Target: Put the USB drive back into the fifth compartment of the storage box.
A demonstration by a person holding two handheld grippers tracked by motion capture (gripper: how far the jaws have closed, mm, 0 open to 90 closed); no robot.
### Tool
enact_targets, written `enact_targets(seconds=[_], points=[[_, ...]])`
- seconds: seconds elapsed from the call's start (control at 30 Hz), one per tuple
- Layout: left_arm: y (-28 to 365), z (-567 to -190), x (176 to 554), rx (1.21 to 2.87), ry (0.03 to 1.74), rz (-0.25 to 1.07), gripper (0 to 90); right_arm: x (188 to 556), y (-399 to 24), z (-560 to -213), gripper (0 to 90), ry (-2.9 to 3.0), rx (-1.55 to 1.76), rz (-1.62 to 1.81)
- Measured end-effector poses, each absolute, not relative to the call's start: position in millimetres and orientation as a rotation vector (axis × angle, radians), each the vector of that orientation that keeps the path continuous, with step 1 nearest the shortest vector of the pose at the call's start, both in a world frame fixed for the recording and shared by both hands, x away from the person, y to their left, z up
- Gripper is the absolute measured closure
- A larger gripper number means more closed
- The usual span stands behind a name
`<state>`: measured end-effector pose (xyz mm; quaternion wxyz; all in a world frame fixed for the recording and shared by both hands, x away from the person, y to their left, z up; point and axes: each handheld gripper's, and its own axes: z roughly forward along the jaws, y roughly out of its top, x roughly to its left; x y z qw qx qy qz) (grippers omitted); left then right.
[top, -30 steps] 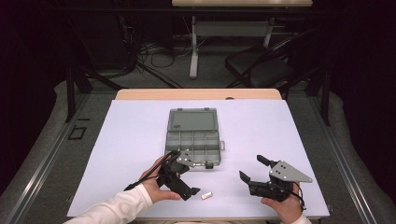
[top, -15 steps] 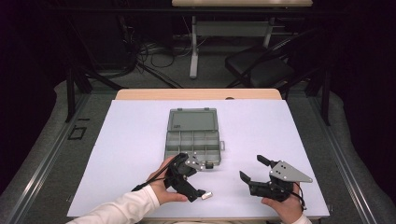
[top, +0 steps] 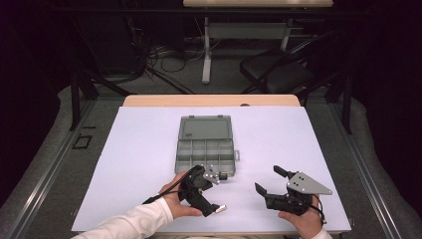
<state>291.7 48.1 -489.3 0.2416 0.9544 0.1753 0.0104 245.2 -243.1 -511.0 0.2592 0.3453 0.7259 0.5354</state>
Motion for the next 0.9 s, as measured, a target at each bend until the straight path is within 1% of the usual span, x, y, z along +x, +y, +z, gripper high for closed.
enact_targets(seconds=[0.3,0.73,0.83,0.9], points=[[44,-490,293,2.649,0.481,0.060,16.8,245,-243,-511,15.5,1.973,0.934,1.444],[36,-493,294,2.729,0.493,0.064,25.9,245,-242,-511,15.6,1.972,0.930,1.446],[35,-494,294,2.737,0.497,0.055,28.9,245,-242,-512,15.6,1.974,0.927,1.445],[35,-495,294,2.743,0.499,0.048,32.7,245,-242,-512,15.6,1.975,0.927,1.445]])
